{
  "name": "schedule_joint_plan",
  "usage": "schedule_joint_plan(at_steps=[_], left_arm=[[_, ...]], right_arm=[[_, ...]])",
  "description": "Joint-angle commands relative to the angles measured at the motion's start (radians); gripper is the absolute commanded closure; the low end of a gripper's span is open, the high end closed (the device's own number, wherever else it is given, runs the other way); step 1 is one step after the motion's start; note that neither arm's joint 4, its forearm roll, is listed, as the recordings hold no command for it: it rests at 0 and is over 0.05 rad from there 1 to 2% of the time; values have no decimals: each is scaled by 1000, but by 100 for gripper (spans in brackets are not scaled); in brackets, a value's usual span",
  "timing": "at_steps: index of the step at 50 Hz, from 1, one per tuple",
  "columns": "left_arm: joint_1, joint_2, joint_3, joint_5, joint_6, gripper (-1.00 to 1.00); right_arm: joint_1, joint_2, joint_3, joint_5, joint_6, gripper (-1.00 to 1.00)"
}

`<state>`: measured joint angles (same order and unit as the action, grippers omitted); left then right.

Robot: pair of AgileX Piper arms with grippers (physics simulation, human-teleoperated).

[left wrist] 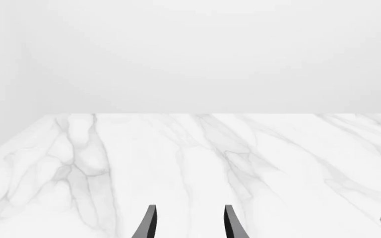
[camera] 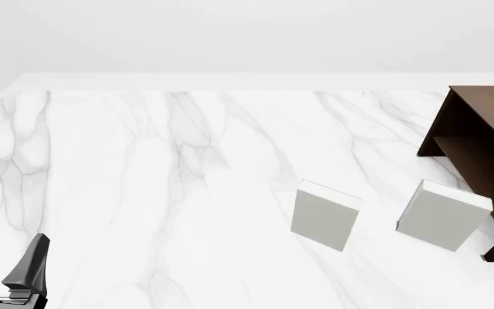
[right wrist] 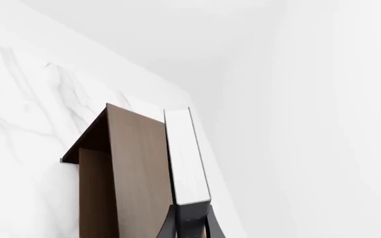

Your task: Pick up the book on the left and place it on top of the shelf.

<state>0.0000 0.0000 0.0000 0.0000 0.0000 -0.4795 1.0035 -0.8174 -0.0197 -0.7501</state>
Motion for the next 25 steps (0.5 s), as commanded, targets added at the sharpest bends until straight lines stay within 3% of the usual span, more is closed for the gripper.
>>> schedule_joint_plan(at_steps=[1, 25], left_arm=[[0, 0, 0, 0, 0, -100], [0, 0, 0, 0, 0, -100]], right_arm=[[-30, 29, -29, -25, 1, 100], [-78, 125, -59, -95, -27, 100]])
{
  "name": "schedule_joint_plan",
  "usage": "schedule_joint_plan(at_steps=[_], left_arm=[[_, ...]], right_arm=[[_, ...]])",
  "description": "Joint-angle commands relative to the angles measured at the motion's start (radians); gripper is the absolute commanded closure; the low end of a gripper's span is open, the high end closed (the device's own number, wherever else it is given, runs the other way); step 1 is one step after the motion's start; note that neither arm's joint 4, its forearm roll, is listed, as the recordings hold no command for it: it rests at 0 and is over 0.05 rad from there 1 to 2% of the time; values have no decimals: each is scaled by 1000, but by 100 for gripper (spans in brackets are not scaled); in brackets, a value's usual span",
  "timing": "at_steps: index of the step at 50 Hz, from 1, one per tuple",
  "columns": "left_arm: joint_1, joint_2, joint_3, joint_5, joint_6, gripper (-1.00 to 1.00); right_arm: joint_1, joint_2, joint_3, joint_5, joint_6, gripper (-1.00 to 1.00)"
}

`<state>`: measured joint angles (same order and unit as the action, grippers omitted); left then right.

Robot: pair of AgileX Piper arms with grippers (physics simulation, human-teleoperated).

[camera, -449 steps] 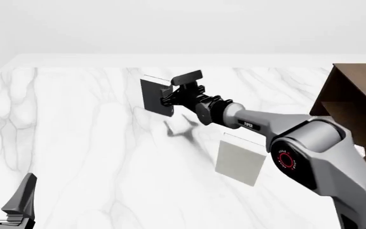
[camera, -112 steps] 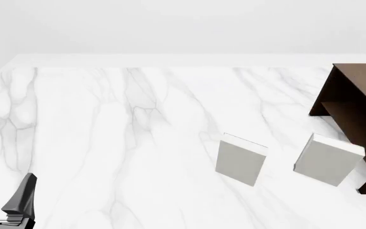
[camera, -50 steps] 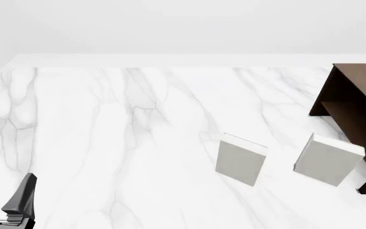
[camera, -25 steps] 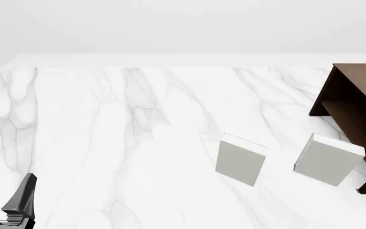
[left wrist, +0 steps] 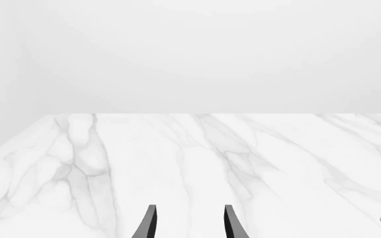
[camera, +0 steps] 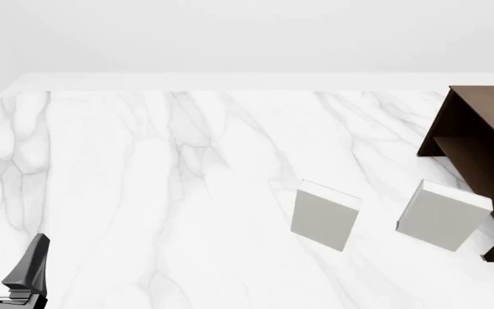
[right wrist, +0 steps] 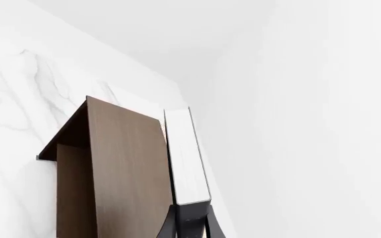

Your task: Pick up the book on the left and place it on top of the shelf.

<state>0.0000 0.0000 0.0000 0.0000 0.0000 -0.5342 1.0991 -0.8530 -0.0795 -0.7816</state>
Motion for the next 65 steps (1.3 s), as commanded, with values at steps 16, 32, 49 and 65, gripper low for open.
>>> schedule_joint_plan(at_steps=[16, 32, 49, 65], left_arm=[[0, 0, 0, 0, 0, -100], [0, 0, 0, 0, 0, -100], [0, 0, 0, 0, 0, -100], [0, 0, 0, 0, 0, -100]], right_arm=[[-45, 96, -28, -83, -5, 100], [-62, 139, -33, -114, -17, 100], [-59, 196, -48, -149, -21, 100], [-64, 248, -58, -172, -26, 100]])
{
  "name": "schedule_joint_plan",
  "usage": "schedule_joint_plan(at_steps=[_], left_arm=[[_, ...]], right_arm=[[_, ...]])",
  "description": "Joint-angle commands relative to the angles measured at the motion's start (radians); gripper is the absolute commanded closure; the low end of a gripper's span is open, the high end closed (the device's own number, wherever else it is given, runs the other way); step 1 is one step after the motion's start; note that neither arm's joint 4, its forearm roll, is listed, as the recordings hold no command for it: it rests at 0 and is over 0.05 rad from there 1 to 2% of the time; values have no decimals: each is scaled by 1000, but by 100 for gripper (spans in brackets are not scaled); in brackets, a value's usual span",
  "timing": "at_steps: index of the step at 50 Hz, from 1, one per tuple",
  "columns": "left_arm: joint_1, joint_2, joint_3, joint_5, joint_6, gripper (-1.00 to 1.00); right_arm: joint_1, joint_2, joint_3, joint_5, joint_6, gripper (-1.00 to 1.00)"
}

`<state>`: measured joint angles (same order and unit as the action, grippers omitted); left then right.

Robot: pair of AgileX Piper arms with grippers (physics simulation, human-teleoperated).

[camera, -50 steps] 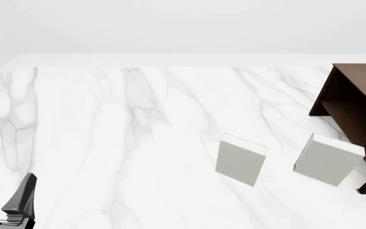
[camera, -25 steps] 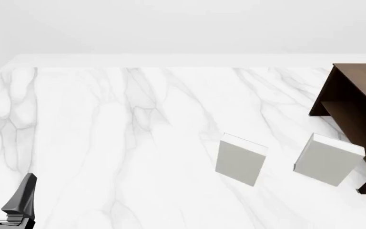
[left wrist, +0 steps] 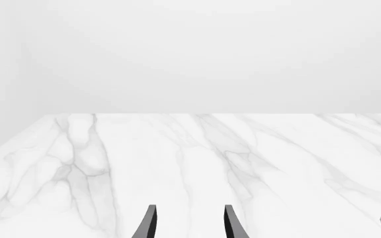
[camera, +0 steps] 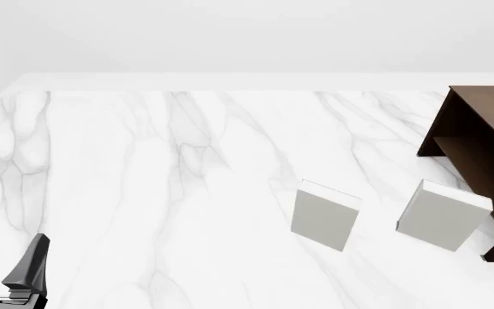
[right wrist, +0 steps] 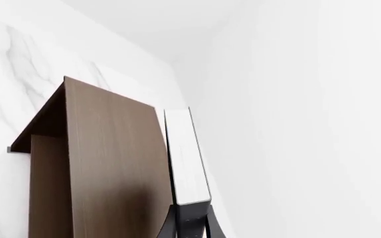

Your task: Pick up the book on the left and place it on top of the shelf.

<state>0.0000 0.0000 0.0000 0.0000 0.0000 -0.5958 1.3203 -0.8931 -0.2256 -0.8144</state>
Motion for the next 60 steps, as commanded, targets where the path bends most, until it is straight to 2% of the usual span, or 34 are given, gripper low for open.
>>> schedule_joint_plan(at_steps=[1, 32, 51, 57, 58, 60], left_arm=[[0, 0, 0, 0, 0, -100], [0, 0, 0, 0, 0, -100], [0, 0, 0, 0, 0, -100], [0, 0, 0, 0, 0, -100], [0, 0, 0, 0, 0, -100], [0, 0, 0, 0, 0, -100]], right_arm=[[-3, 30, -20, -27, 6, 100], [-42, 78, -14, -58, -15, 100], [-22, 123, 3, -81, 9, 100], [-3, 124, 0, -59, 30, 100], [-2, 123, 2, -59, 32, -100], [5, 118, 2, -49, 44, -100]])
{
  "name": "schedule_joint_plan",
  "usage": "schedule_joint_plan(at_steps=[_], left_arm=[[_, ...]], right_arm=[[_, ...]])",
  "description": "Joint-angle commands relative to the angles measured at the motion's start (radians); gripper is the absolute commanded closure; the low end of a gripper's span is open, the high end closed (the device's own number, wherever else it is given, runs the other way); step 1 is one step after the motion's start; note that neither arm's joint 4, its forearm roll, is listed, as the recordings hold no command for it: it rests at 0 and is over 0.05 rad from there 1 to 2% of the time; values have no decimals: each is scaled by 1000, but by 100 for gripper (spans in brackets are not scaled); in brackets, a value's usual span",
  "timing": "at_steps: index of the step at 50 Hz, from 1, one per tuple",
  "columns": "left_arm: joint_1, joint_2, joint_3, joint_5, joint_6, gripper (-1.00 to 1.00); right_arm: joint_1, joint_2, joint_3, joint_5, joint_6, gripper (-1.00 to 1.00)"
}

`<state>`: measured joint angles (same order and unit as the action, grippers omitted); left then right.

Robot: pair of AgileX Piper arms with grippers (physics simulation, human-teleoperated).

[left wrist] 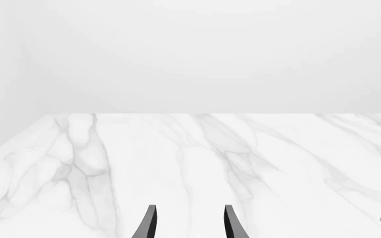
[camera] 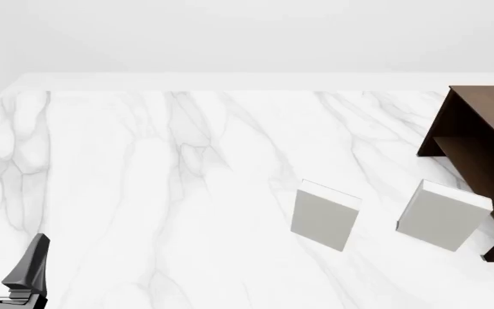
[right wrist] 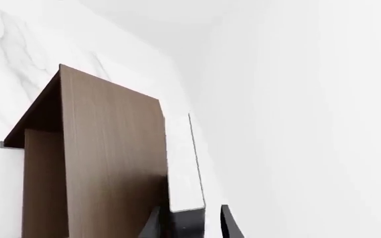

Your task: Pick up the book on the left and place it on top of the shelf.

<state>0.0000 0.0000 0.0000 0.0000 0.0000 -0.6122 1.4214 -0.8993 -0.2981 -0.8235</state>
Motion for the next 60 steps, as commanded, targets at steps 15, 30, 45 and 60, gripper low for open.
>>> schedule_joint_plan(at_steps=[15, 30, 45, 60], left_arm=[[0, 0, 0, 0, 0, -100], [0, 0, 0, 0, 0, -100], [0, 0, 0, 0, 0, -100], [0, 0, 0, 0, 0, -100]], right_arm=[[33, -44, 35, 47, 88, -100], [86, -136, 89, 49, 139, -100], [112, -201, 117, 67, 160, -100], [138, -245, 123, 83, 188, -100]])
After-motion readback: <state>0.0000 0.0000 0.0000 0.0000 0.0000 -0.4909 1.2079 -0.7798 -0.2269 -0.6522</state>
